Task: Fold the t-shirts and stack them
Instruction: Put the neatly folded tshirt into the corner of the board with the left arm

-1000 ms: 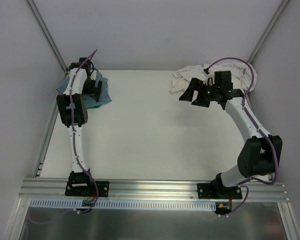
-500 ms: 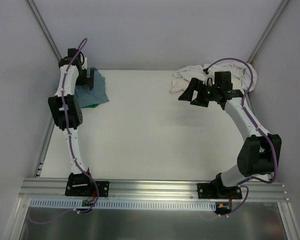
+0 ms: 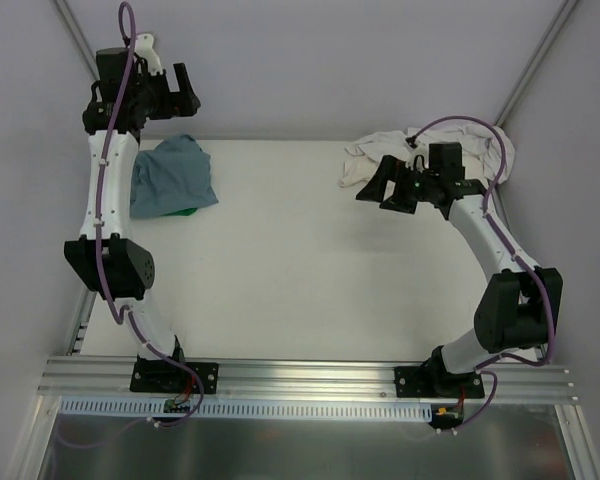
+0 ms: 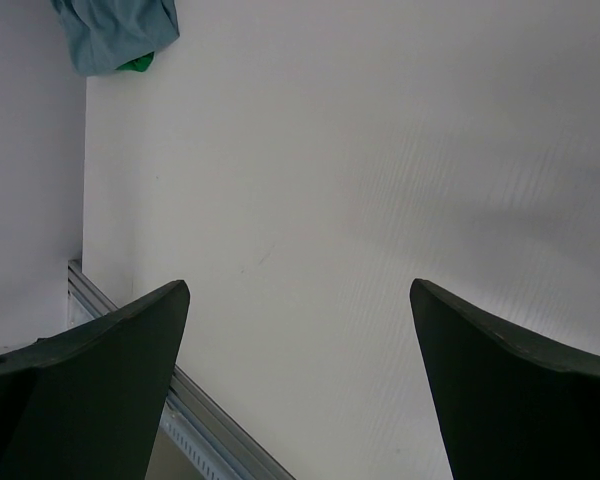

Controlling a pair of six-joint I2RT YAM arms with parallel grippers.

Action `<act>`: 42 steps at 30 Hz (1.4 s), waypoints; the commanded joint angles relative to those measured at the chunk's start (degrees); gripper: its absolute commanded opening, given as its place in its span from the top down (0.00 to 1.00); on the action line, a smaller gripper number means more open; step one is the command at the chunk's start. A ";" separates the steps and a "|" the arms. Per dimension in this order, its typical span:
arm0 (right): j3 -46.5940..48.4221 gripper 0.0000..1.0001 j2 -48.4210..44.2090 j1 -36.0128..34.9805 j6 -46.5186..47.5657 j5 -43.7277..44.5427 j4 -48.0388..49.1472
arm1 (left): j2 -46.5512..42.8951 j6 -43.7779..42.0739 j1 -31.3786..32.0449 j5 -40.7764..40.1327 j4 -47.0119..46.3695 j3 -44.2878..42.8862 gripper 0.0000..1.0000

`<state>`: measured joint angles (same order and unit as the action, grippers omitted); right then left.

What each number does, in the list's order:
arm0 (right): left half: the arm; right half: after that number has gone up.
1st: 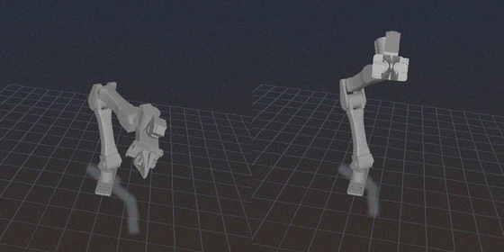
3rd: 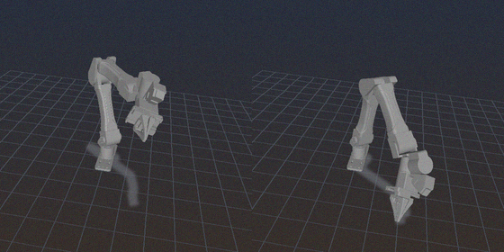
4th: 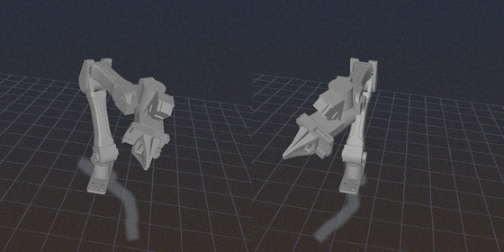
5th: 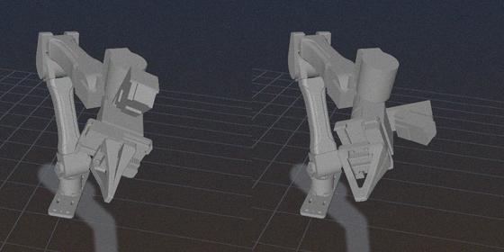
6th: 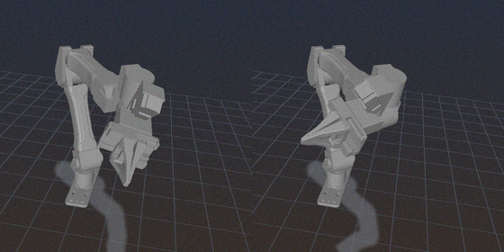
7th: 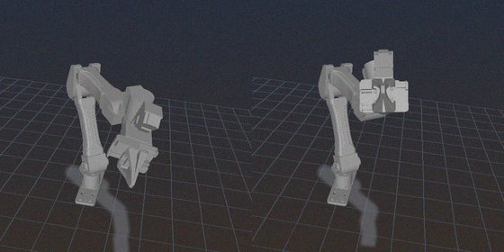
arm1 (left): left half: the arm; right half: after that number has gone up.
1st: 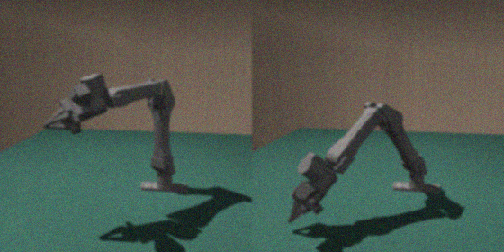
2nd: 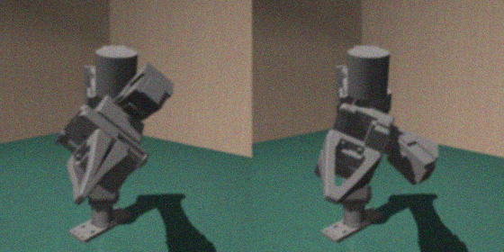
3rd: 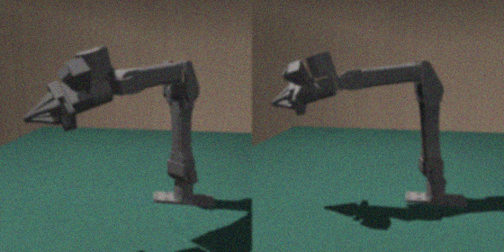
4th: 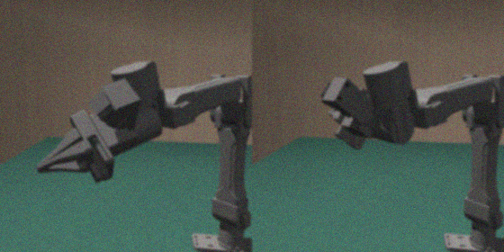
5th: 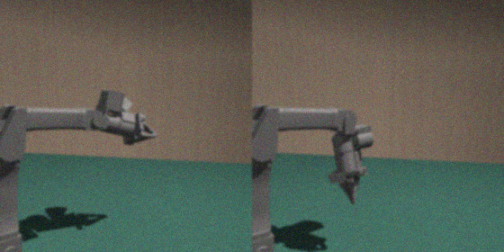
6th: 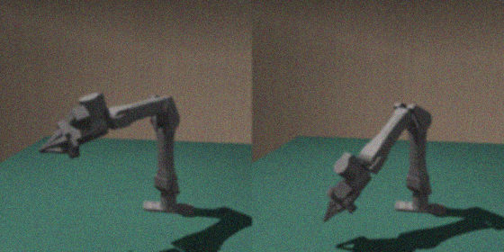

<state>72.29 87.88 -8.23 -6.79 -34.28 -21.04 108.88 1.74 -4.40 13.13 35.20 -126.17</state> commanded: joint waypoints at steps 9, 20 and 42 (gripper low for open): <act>17.70 0.01 0.28 -2.23 0.38 -1.66 -2.26 | -17.65 16.64 4.23 16.05 -18.51 23.69 0.01; 24.74 0.01 -0.60 -7.67 1.78 1.85 -9.80 | -27.05 26.27 8.01 28.44 -32.20 42.31 0.01; 35.98 0.00 -5.97 -8.30 10.39 9.06 -23.34 | -23.61 76.78 3.53 49.90 -76.80 38.91 0.01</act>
<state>103.44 81.60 -16.27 1.15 -26.65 -41.43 90.19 83.88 -0.49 58.67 -46.22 -81.60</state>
